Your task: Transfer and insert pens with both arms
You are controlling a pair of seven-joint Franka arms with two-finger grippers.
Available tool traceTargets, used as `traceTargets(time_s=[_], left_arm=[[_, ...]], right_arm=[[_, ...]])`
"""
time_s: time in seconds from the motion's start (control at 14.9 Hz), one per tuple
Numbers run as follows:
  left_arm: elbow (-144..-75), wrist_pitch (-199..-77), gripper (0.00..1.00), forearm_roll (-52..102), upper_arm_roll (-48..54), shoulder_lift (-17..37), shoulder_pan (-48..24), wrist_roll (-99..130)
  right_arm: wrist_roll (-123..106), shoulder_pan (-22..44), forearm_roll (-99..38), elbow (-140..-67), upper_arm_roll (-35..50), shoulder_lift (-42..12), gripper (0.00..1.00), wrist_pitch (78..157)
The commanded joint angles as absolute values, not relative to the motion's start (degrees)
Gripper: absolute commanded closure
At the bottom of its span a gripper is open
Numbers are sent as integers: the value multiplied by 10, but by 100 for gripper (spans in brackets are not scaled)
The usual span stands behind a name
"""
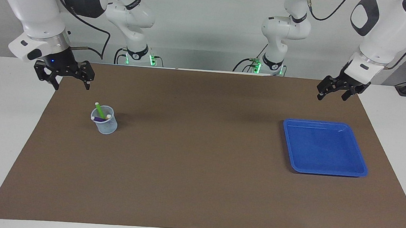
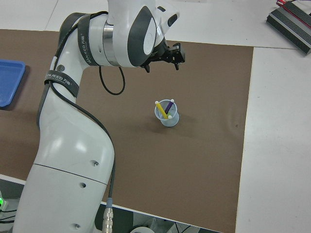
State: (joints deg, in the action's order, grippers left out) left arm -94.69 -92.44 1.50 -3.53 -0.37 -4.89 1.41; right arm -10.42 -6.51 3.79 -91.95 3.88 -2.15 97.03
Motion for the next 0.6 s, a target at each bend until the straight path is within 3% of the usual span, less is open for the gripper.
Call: traceTargets(time_s=[0.0, 0.54], left_arm=[[-947, -925, 0, 12, -39, -8, -54, 16], [-954, -925, 0, 11, -40, -11, -54, 11]], right_arm=[[-94, -27, 13, -905, -3, -26, 0, 955], [-41, -2, 4, -903, -18, -24, 0, 932]])
